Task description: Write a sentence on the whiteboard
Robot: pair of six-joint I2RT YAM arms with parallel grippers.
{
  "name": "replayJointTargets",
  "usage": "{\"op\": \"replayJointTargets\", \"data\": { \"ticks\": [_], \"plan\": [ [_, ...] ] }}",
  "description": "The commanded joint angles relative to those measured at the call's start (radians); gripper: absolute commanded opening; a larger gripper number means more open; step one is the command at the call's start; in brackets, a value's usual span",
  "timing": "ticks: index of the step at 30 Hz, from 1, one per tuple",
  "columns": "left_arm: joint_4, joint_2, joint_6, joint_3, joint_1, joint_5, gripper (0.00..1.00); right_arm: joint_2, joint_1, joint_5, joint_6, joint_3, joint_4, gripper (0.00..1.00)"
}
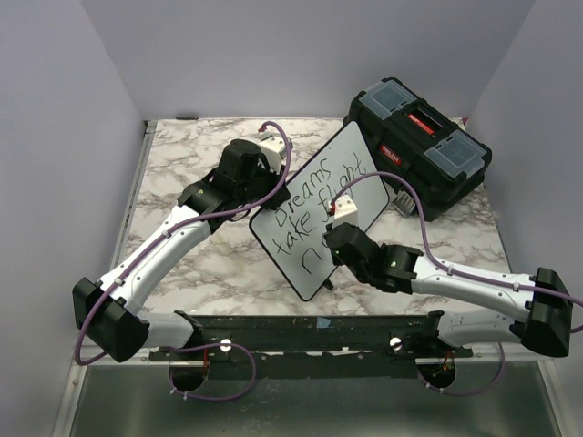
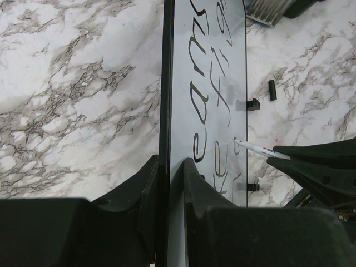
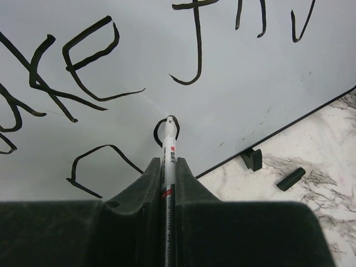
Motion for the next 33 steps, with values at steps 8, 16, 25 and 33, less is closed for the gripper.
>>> {"op": "replayJointTargets", "data": {
  "ticks": [8,16,25,33],
  "plan": [
    [-0.175,0.035,0.087,-0.049,-0.018,-0.08,0.0,-0.144,-0.001,-0.087,0.072,0.009,0.005,0.01],
    [-0.175,0.034,0.086,-0.05,-0.018,-0.081,0.0,-0.208,0.0,0.015,0.114,-0.001,-0.049,0.01],
    [-0.174,0.029,0.09,-0.052,-0.019,-0.077,0.0,-0.225,-0.088,-0.074,0.097,-0.077,0.049,0.01],
    [-0.172,0.032,0.087,-0.052,-0.019,-0.074,0.0,-0.259,-0.297,-0.319,0.09,-0.149,0.096,0.01]
  ]
}}
